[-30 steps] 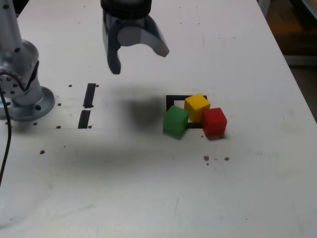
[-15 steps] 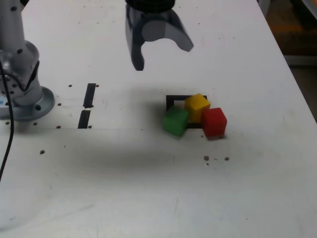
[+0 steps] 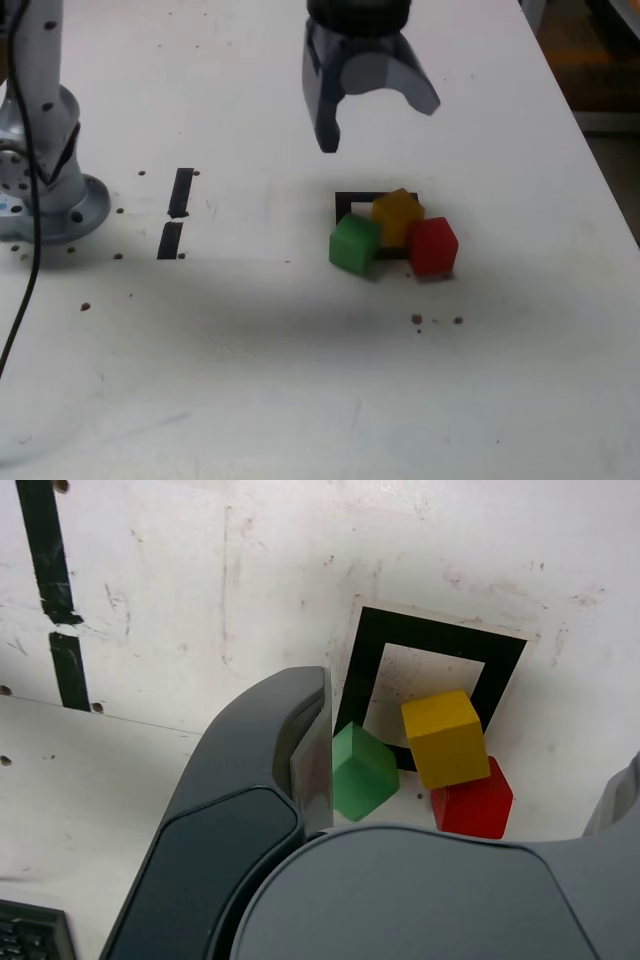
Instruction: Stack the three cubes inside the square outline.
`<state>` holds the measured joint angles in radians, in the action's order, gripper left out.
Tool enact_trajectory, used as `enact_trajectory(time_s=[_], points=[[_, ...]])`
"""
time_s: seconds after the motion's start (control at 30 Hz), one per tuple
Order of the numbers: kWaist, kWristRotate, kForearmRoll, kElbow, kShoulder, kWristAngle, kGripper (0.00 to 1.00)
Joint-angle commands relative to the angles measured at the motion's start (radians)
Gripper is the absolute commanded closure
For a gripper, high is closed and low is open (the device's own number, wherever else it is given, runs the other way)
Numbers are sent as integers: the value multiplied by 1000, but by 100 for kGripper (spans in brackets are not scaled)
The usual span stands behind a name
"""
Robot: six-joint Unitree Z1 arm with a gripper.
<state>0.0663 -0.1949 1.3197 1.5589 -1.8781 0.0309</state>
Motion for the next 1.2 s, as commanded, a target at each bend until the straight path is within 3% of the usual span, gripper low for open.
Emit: enact_trajectory(time_s=[0.0,0.5,1.17], points=[[4,1,-1,12,-17,-4,1],[9,2,-13,55,-118,-22,1],[10,1,-63,55,-179,-55,1]])
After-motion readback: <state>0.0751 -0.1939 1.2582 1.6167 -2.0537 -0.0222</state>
